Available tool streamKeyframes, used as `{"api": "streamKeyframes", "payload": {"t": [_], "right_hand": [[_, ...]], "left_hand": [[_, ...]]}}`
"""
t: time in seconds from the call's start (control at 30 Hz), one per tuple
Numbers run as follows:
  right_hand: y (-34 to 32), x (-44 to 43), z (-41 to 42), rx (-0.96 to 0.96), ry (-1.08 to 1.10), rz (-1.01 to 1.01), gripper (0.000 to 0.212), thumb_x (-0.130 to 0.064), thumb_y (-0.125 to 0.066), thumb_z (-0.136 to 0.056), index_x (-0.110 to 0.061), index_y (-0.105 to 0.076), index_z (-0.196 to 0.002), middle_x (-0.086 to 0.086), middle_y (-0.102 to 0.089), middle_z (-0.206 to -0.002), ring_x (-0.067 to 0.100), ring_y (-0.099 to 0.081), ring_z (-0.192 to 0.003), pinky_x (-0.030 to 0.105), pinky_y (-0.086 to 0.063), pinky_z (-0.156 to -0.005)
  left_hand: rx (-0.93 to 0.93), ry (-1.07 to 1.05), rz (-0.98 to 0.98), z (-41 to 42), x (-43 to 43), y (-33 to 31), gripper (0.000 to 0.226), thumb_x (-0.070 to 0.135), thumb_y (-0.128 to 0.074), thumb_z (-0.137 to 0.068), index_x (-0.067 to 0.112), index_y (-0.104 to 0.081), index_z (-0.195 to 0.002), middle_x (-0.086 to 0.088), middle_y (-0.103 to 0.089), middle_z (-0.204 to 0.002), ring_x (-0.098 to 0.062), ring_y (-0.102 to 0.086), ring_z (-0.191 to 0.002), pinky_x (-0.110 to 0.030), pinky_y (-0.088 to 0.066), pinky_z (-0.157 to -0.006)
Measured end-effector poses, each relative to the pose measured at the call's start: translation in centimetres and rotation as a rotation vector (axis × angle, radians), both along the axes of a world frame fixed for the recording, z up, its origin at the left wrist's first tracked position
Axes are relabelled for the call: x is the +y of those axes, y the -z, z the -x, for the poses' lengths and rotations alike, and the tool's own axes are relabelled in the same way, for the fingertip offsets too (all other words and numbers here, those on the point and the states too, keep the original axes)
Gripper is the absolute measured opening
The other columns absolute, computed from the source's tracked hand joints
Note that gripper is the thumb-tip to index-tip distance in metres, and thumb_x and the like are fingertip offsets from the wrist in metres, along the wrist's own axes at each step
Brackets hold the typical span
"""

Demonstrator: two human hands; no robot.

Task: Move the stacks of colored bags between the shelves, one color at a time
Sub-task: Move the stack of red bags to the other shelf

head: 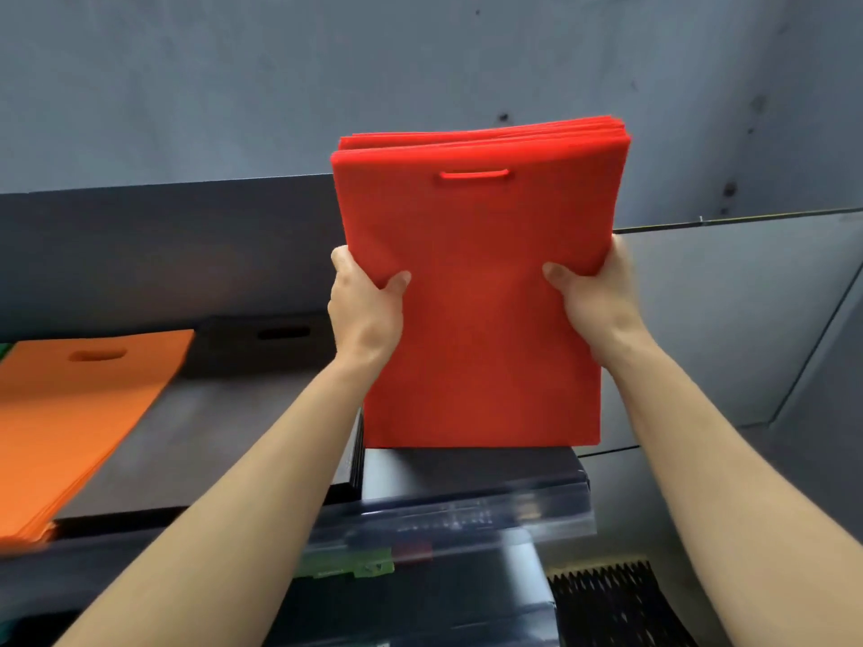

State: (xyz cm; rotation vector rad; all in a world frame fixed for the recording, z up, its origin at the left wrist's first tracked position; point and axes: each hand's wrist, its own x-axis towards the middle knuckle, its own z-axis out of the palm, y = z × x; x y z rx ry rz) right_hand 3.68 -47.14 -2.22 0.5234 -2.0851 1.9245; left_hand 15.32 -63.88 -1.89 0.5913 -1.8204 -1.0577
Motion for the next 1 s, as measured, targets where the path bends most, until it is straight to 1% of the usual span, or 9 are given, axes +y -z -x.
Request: {"api": "streamKeyframes", "payload": {"t": [0.2,0.27,0.33,0.47,0.57,0.67,0.83,0.93,1.0], "right_hand": [[-2.2,-1.8,-1.1,0.107,0.107,0.008,0.035,-0.015,-0.065,-0.083,-0.012,-0.051,-0.115,0.000,-0.065,-0.105,0.019,-0.063,-0.094,0.035,-0.049,-0.091],[-2.4,-1.6,-1.1,0.078,0.090,0.037,0.039,-0.015,-0.065,-0.082,-0.013,-0.046,-0.116,-0.003,-0.061,-0.101,0.017,-0.061,-0.091,0.032,-0.049,-0.088],[-1.5,-1.2,-1.0,0.023,0.069,0.049,0.045,-0.011,-0.065,-0.081,-0.013,-0.042,-0.119,-0.005,-0.058,-0.102,0.014,-0.059,-0.091,0.031,-0.048,-0.087],[-0.1,-1.2,-1.2,0.019,0.085,0.029,0.041,-0.004,-0.058,-0.081,-0.013,-0.043,-0.118,-0.005,-0.056,-0.101,0.013,-0.057,-0.090,0.026,-0.044,-0.081],[-0.2,-1.4,-0.9,0.042,0.118,0.031,0.040,-0.003,-0.057,-0.080,-0.014,-0.045,-0.116,0.000,-0.059,-0.106,0.017,-0.059,-0.095,0.030,-0.047,-0.085],[0.1,-1.4,-1.0,0.044,0.114,0.024,0.044,0.000,-0.052,-0.080,-0.014,-0.042,-0.120,-0.002,-0.057,-0.106,0.017,-0.058,-0.097,0.031,-0.046,-0.088],[-1.6,-1.4,-1.2,0.108,0.155,-0.024,0.045,0.004,-0.049,-0.081,-0.010,-0.043,-0.123,-0.005,-0.054,-0.101,0.011,-0.054,-0.091,0.016,-0.039,-0.078],[-3.9,-1.0,-0.5,0.128,0.193,-0.121,0.047,0.004,-0.052,-0.080,-0.010,-0.045,-0.125,0.000,-0.058,-0.106,0.013,-0.055,-0.092,0.018,-0.041,-0.083],[-4.8,-0.8,0.8,0.119,0.214,-0.289,0.044,0.001,-0.056,-0.080,-0.006,-0.047,-0.123,0.007,-0.060,-0.111,0.023,-0.057,-0.100,0.026,-0.042,-0.088]], "left_hand": [[0.116,-0.016,0.170,0.8,1.0,-1.6,0.029,0.012,-0.062,-0.087,0.008,-0.044,-0.110,0.006,-0.056,-0.093,-0.013,-0.055,-0.083,-0.020,-0.043,-0.077],[0.143,0.007,0.134,0.9,0.4,-1.6,0.032,0.013,-0.062,-0.088,0.007,-0.044,-0.114,0.005,-0.056,-0.095,-0.012,-0.055,-0.085,-0.019,-0.043,-0.078],[0.129,0.032,0.083,0.7,-0.3,-0.4,0.036,0.015,-0.063,-0.087,0.006,-0.043,-0.116,0.004,-0.056,-0.096,-0.014,-0.057,-0.087,-0.024,-0.046,-0.082],[0.111,0.019,0.067,0.9,-0.6,1.4,0.034,0.014,-0.063,-0.087,0.005,-0.044,-0.115,0.003,-0.056,-0.094,-0.016,-0.056,-0.086,-0.022,-0.043,-0.078],[0.115,0.033,0.057,1.2,-0.6,1.0,0.034,0.013,-0.063,-0.087,0.005,-0.045,-0.115,0.004,-0.056,-0.093,-0.014,-0.056,-0.085,-0.023,-0.045,-0.080],[0.105,0.044,0.060,1.3,-0.7,1.5,0.037,0.012,-0.062,-0.088,0.005,-0.042,-0.118,0.003,-0.055,-0.097,-0.016,-0.056,-0.089,-0.021,-0.043,-0.081],[0.067,0.075,0.080,0.7,-0.9,-0.7,0.034,0.010,-0.062,-0.087,0.008,-0.045,-0.116,0.006,-0.056,-0.096,-0.013,-0.057,-0.088,-0.024,-0.046,-0.080],[-0.021,0.109,0.095,0.7,-1.8,-3.4,0.035,0.011,-0.065,-0.084,0.010,-0.048,-0.114,0.011,-0.056,-0.094,-0.005,-0.057,-0.081,-0.021,-0.045,-0.075],[-0.120,0.159,0.038,1.2,-3.0,-4.2,0.039,0.015,-0.071,-0.075,0.008,-0.056,-0.110,0.003,-0.063,-0.099,-0.012,-0.063,-0.086,-0.030,-0.052,-0.080]]}}
